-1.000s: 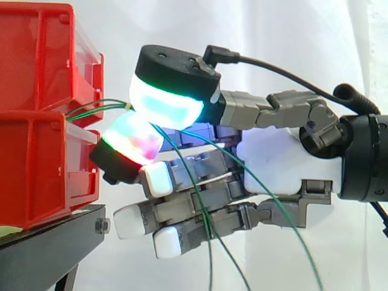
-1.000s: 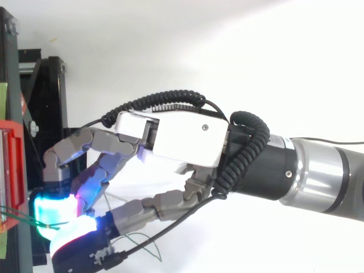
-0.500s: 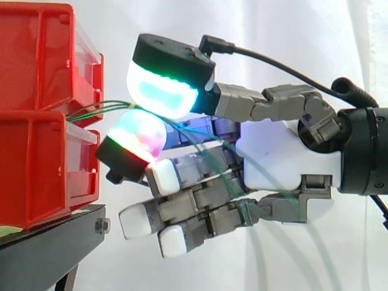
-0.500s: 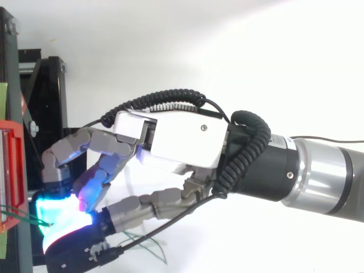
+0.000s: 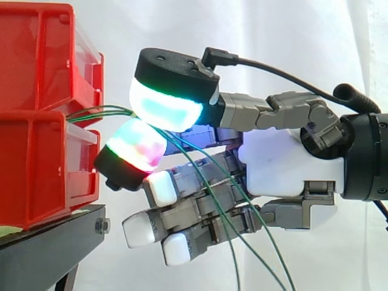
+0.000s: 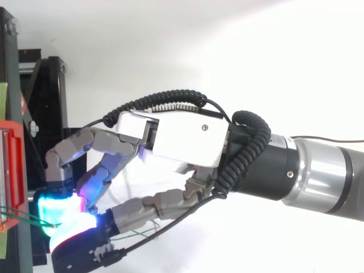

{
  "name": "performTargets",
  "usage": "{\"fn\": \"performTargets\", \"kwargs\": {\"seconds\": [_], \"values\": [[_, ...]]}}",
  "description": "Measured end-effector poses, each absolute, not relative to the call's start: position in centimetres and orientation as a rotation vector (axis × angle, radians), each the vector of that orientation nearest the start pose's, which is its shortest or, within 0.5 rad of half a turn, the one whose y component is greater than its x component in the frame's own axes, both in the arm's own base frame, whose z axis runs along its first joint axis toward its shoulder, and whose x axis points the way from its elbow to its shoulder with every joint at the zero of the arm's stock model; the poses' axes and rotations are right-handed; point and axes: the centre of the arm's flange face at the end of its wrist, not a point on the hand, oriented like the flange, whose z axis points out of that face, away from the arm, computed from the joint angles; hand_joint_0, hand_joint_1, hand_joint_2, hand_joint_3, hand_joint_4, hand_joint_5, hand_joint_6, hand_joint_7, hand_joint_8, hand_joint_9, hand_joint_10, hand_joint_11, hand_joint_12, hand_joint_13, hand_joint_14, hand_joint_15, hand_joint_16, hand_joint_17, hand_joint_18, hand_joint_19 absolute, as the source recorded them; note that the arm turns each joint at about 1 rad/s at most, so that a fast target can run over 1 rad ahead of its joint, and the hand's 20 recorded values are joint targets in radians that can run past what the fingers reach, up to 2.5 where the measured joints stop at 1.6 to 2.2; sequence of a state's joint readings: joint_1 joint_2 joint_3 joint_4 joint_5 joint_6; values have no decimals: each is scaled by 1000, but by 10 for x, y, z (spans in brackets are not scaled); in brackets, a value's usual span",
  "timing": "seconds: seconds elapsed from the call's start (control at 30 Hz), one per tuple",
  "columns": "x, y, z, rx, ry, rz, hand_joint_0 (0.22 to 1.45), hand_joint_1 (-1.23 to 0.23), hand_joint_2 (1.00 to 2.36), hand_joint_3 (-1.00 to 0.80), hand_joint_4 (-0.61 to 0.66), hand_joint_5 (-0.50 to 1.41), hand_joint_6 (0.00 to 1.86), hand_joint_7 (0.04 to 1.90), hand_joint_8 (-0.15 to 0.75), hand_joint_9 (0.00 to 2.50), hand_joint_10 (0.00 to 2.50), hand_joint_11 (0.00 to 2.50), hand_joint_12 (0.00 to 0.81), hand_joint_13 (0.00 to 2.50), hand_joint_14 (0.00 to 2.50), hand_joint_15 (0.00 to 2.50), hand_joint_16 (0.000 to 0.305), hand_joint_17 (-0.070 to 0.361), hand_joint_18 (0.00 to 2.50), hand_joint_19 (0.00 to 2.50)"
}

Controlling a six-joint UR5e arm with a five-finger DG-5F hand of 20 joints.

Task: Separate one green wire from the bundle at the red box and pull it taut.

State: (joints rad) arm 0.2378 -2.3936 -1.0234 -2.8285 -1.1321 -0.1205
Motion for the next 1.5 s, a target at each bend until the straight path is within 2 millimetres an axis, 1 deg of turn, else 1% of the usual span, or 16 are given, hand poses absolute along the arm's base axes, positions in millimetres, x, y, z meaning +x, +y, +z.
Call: {"fn": "performTargets", "kwargs": {"seconds": [0.2, 0.27, 0.47, 0.63, 0.83, 0.9, 0.97, 1.1, 1.13, 1.17, 1.23, 1.27, 1.33, 1.43, 1.5], "values": [[802, 14, 248, 1207, 1091, 993, 758, -913, 1003, -459, 20, -182, 940, 976, 263, 1004, 18, 654, 326, 883, 20, 454, 47, 105, 774, 587], [802, 14, 248, 1209, 1090, 992, 743, -921, 1000, -497, 49, -180, 937, 976, 265, 1009, 20, 643, 324, 889, 18, 458, 47, 105, 780, 583], [801, 14, 247, 1217, 1092, 992, 671, -873, 1000, -500, 89, -165, 927, 993, 270, 1064, 18, 652, 328, 922, 18, 465, 46, 104, 793, 602], [801, 14, 248, 1218, 1091, 994, 595, -780, 1000, -500, 108, -155, 915, 1008, 281, 1099, 18, 643, 333, 942, 18, 473, 47, 105, 804, 616], [801, 14, 248, 1221, 1088, 997, 574, -767, 1000, -500, 115, -149, 909, 1022, 288, 1116, 19, 646, 338, 959, 20, 471, 47, 107, 829, 628], [801, 14, 249, 1221, 1087, 998, 592, -697, 1000, -500, 108, -145, 905, 1030, 289, 1135, 21, 645, 336, 970, 18, 478, 47, 106, 835, 631], [802, 14, 250, 1221, 1086, 999, 615, -669, 1002, -481, 91, -143, 905, 1070, 291, 1139, 19, 649, 334, 973, 19, 476, 47, 105, 839, 640], [802, 14, 251, 1222, 1087, 998, 628, -732, 1014, -311, 76, -146, 915, 1106, 299, 1125, 22, 649, 344, 974, 19, 479, 47, 106, 840, 648], [802, 14, 252, 1222, 1088, 998, 629, -740, 1015, -291, 73, -147, 917, 1108, 296, 1118, 19, 644, 347, 974, 18, 478, 47, 107, 841, 643], [802, 14, 252, 1223, 1089, 997, 637, -768, 1016, -261, 53, -155, 928, 1067, 296, 1107, 19, 652, 344, 969, 18, 481, 48, 107, 842, 639], [802, 14, 252, 1223, 1090, 996, 655, -800, 1016, -255, 27, -162, 933, 1047, 292, 1077, 23, 649, 343, 958, 19, 481, 48, 108, 836, 629], [802, 14, 252, 1223, 1091, 996, 686, -853, 1017, -269, -1, -166, 935, 1063, 290, 1062, 19, 666, 339, 940, 19, 479, 48, 107, 831, 622], [802, 14, 252, 1223, 1090, 996, 719, -892, 1015, -316, -7, -169, 939, 1034, 283, 1053, 21, 676, 336, 933, 20, 478, 47, 106, 818, 606], [802, 14, 252, 1224, 1091, 996, 748, -907, 1008, -407, 4, -171, 940, 1006, 278, 1053, 21, 682, 331, 926, 19, 475, 47, 105, 811, 601], [802, 14, 252, 1224, 1092, 995, 755, -923, 1000, -500, 23, -172, 939, 1025, 272, 1061, 21, 679, 329, 930, 19, 474, 47, 105, 812, 589]]}}
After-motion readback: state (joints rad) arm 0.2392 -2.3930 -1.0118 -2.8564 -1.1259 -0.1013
